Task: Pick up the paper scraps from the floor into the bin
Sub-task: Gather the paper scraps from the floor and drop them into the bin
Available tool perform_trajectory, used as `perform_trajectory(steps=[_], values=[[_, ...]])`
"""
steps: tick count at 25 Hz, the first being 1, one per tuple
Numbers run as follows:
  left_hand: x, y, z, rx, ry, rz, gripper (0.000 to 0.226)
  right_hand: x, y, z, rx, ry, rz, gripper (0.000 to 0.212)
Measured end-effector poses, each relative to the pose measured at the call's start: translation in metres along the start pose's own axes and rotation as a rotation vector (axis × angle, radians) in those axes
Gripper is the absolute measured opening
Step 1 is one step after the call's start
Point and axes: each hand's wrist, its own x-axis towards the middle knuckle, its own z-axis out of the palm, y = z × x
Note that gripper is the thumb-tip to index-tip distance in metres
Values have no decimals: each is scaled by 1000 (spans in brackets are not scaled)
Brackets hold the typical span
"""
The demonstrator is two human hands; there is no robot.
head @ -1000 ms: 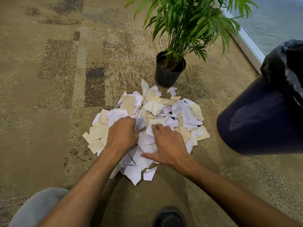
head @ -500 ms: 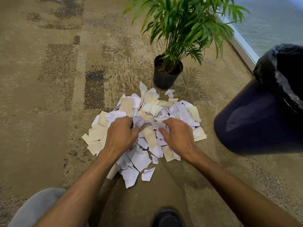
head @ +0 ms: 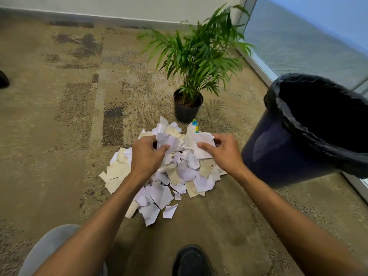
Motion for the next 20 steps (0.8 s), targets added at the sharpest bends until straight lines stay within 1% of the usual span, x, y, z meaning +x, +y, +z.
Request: perform_trajectory(steps=[2, 4, 6, 8, 11, 14, 17, 18, 20], values=[[-2, 30, -3, -41, 17, -5, 21, -1, -14, -23, 16, 51, -33, 15], [-4, 69, -4, -97, 22, 34, 17, -2, -30, -51, 9, 107, -75, 13], [-2, 109, -2, -137, 26, 108, 17, -2, -46, -84, -20, 198, -120, 15], [4, 147, 4, -159, 33, 184, 17, -2, -58, -121, -64, 292, -149, 23], [12, 198, 22, -160, 11, 280, 23, -1, -61, -171, -147, 388, -184, 29], [19, 252, 51, -155, -81, 387, 20, -1, -49, -218, -353, 480, -165, 38], [34, 295, 89, -49, -223, 469, 16, 3, -29, -249, -465, 503, -139, 37], [38, 305, 102, 5, -270, 475, 17, 6, -22, -256, -486, 497, -119, 40], [40, 319, 127, 129, -369, 482, 28, 12, -4, -264, -543, 459, -65, 47]])
